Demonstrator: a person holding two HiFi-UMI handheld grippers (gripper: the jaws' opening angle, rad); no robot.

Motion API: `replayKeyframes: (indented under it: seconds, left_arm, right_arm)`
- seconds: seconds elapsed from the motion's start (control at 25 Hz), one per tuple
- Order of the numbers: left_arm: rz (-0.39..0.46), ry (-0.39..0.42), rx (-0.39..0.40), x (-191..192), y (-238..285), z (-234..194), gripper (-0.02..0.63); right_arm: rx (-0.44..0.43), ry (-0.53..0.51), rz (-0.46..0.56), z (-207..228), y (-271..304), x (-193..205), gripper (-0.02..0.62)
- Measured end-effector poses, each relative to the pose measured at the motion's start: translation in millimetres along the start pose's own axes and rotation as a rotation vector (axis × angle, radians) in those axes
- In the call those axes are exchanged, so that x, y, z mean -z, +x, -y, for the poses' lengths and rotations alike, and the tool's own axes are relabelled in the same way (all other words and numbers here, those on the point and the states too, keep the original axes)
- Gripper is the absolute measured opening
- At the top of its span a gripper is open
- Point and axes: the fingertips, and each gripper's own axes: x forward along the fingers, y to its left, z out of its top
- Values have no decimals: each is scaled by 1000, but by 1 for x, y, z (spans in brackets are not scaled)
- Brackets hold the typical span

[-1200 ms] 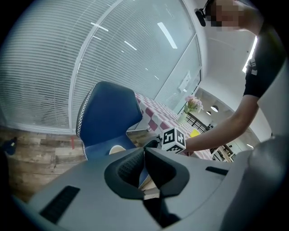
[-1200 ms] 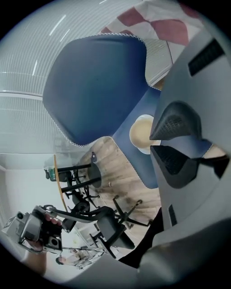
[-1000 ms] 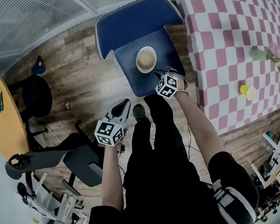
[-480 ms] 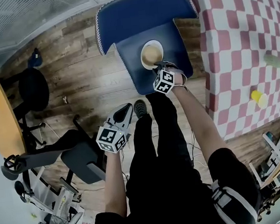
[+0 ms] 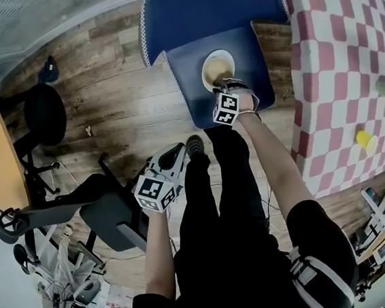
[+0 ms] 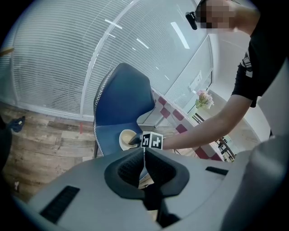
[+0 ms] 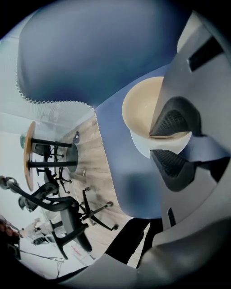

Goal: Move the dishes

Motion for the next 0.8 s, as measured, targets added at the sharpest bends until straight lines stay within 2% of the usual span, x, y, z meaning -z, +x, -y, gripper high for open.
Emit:
replayKeyframes:
  seconds: [0.12,0.24,0.52,0.8]
  left_arm:
    - [6,1,-6,5,-1,-8,29]
    - [14,7,-8,6,-1,-13,29]
    - [37,22,2,-10,-12,-10,29]
    - [38,41,31,-26,-33,13,29]
  right_arm:
    - [21,-16,-3,0,6,-3,97]
    - [67,-14,-3,8,6,-3,35]
    - [95,-19,-14,13,-11,-10,29]
    - [123,-1,-23,19,-56,-20,28]
